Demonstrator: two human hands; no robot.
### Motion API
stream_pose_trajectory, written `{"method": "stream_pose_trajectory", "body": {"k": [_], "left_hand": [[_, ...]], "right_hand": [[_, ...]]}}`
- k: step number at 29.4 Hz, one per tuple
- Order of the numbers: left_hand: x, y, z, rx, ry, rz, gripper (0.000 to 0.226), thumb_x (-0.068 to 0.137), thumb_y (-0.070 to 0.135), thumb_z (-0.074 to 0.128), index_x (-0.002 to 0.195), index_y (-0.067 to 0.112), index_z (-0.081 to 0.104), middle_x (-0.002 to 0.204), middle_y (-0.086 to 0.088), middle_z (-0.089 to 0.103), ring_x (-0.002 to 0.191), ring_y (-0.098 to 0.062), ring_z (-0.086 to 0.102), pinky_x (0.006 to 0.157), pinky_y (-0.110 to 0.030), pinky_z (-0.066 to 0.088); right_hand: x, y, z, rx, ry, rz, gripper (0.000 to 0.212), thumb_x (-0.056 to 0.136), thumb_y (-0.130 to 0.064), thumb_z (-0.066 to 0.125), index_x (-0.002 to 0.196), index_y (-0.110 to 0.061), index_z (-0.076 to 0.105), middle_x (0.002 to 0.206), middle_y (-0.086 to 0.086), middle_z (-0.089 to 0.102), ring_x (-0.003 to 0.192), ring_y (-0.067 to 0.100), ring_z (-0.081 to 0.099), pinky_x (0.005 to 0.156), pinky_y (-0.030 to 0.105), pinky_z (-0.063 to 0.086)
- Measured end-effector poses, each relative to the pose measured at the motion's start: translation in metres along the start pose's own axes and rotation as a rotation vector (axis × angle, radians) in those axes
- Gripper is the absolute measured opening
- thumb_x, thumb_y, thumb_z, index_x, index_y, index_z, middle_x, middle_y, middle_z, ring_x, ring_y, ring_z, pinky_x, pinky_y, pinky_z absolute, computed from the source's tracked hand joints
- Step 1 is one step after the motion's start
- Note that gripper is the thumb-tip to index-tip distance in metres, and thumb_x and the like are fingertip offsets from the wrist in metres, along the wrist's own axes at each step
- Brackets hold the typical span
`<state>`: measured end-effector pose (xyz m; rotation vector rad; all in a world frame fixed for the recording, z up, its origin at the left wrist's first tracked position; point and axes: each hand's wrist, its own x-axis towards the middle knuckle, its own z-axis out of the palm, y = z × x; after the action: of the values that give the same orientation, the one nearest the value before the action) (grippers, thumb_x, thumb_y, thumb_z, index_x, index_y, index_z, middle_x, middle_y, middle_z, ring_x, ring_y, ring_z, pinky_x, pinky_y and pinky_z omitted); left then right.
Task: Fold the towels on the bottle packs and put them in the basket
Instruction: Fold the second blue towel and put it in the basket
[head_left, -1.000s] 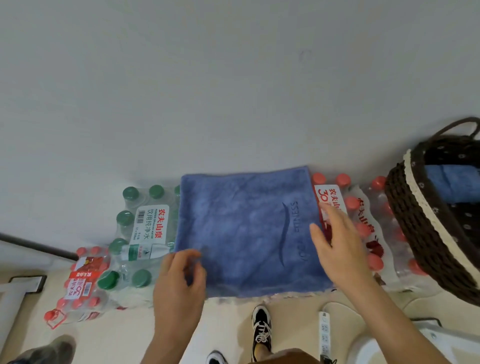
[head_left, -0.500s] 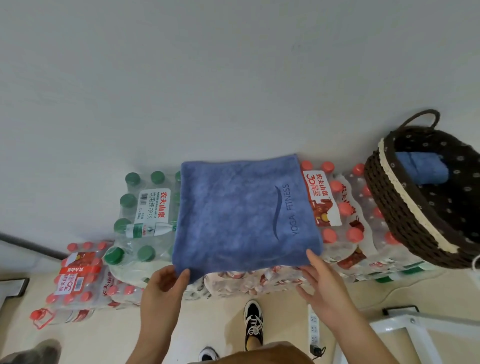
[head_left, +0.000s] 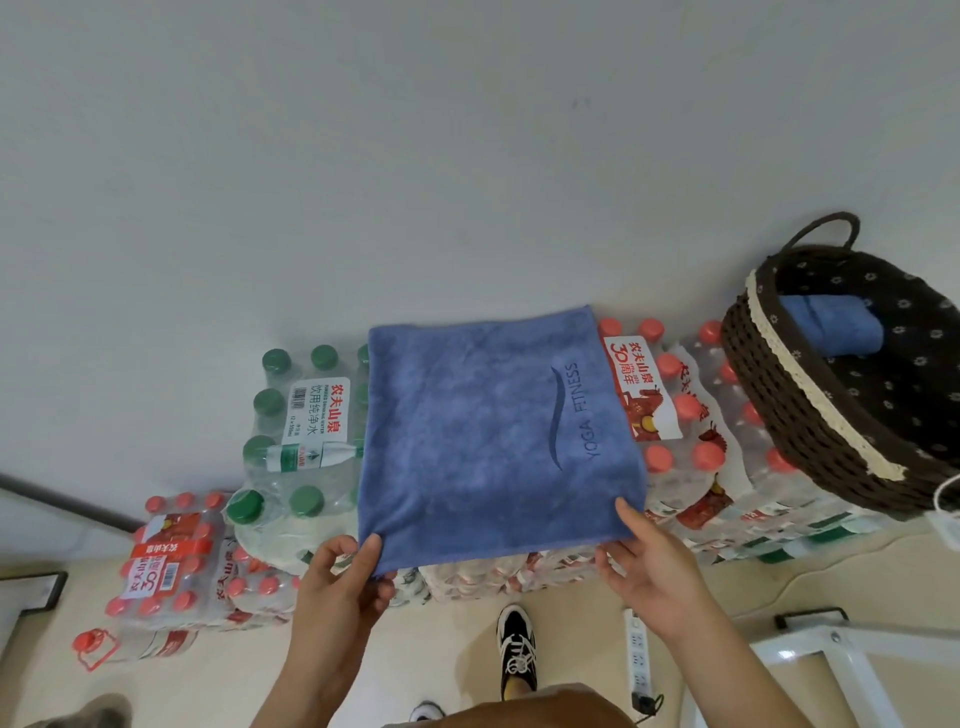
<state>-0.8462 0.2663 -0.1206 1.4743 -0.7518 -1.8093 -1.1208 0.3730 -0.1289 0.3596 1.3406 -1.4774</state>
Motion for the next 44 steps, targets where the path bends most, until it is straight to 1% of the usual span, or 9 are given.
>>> {"method": "stream_pose_trajectory", "body": {"k": [6,12,15,18,23,29,33,38,44], "left_hand": [[-0.006,0.005,-0.005,-0.012,-0.104,0.077,0.018,0.090,0.011,0.059,0.093,0.022,0.045,0.059,-0.010,0.051,0.045,-0.018,0.039,0.044,-0.023,0.034],[-0.005,0.013,-0.013,0.002,-0.257,0.081,0.039,0.055,0.031,0.085,0.083,0.012,0.067,0.073,-0.016,0.053,0.057,-0.019,0.053,0.055,-0.022,0.050],[-0.002,0.017,-0.021,0.085,-0.289,0.089,0.050,0.045,0.013,0.094,0.091,0.009,0.075,0.084,-0.015,0.070,0.072,-0.019,0.068,0.066,-0.022,0.056],[-0.007,0.024,-0.015,0.283,-0.187,0.182,0.044,0.068,-0.021,0.069,0.099,0.010,0.073,0.091,-0.017,0.074,0.081,-0.016,0.072,0.066,-0.019,0.056],[-0.004,0.034,-0.002,0.474,-0.004,0.432,0.029,0.074,-0.001,0.077,0.088,0.024,0.076,0.083,0.004,0.076,0.076,-0.009,0.071,0.075,-0.017,0.056],[-0.004,0.047,-0.001,0.629,0.026,0.622,0.030,0.079,0.017,0.073,0.079,0.047,0.073,0.085,0.007,0.063,0.074,-0.014,0.058,0.064,-0.023,0.047],[-0.010,0.067,0.002,0.566,0.024,0.738,0.022,0.077,0.029,0.067,0.089,0.046,0.071,0.106,0.012,0.069,0.106,-0.008,0.061,0.089,-0.028,0.046],[-0.020,0.111,0.023,0.433,0.044,0.894,0.033,0.095,0.007,0.055,0.082,0.035,0.066,0.074,0.021,0.067,0.069,0.005,0.058,0.063,-0.010,0.046],[-0.048,0.187,0.059,0.212,-0.033,0.956,0.024,0.096,0.029,0.053,0.077,0.032,0.067,0.066,0.016,0.058,0.068,-0.007,0.047,0.061,-0.026,0.039]], "right_hand": [[-0.002,0.006,-0.008,0.105,-0.026,-0.002,0.023,0.091,-0.012,0.061,0.112,-0.006,0.061,0.103,0.013,0.068,0.094,0.025,0.064,0.067,0.031,0.059],[-0.013,0.005,-0.004,0.034,-0.051,-0.150,0.022,0.091,-0.004,0.057,0.113,-0.009,0.055,0.107,0.015,0.066,0.075,0.021,0.064,0.054,0.025,0.055],[-0.021,0.001,-0.002,-0.164,0.026,-0.346,0.034,0.091,-0.003,0.060,0.115,-0.023,0.048,0.103,0.011,0.064,0.077,0.025,0.065,0.058,0.030,0.055],[-0.031,-0.007,-0.002,-0.382,0.021,-0.498,0.020,0.090,-0.001,0.060,0.102,-0.018,0.056,0.104,0.013,0.063,0.076,0.025,0.064,0.064,0.036,0.057],[-0.044,-0.018,-0.008,-0.833,-0.140,-0.545,0.045,0.077,0.006,0.073,0.109,-0.023,0.063,0.104,-0.008,0.069,0.087,0.008,0.069,0.069,0.020,0.055],[-0.034,-0.030,-0.014,-1.513,0.103,-1.129,0.031,0.071,0.006,0.073,0.095,-0.013,0.069,0.089,-0.001,0.061,0.076,0.022,0.060,0.060,0.017,0.040],[-0.039,-0.052,-0.003,-1.351,0.027,-1.241,0.023,0.072,0.003,0.076,0.089,-0.010,0.072,0.102,0.001,0.051,0.093,0.021,0.054,0.078,0.026,0.048],[-0.087,-0.101,0.036,-0.954,-0.274,-0.962,0.021,0.079,0.001,0.069,0.077,-0.019,0.072,0.085,-0.003,0.069,0.081,0.007,0.063,0.074,0.019,0.052],[-0.154,-0.150,0.085,-0.315,-0.432,-0.936,0.022,0.084,-0.013,0.057,0.074,-0.013,0.077,0.077,0.003,0.074,0.077,0.015,0.071,0.067,0.022,0.056]]}}
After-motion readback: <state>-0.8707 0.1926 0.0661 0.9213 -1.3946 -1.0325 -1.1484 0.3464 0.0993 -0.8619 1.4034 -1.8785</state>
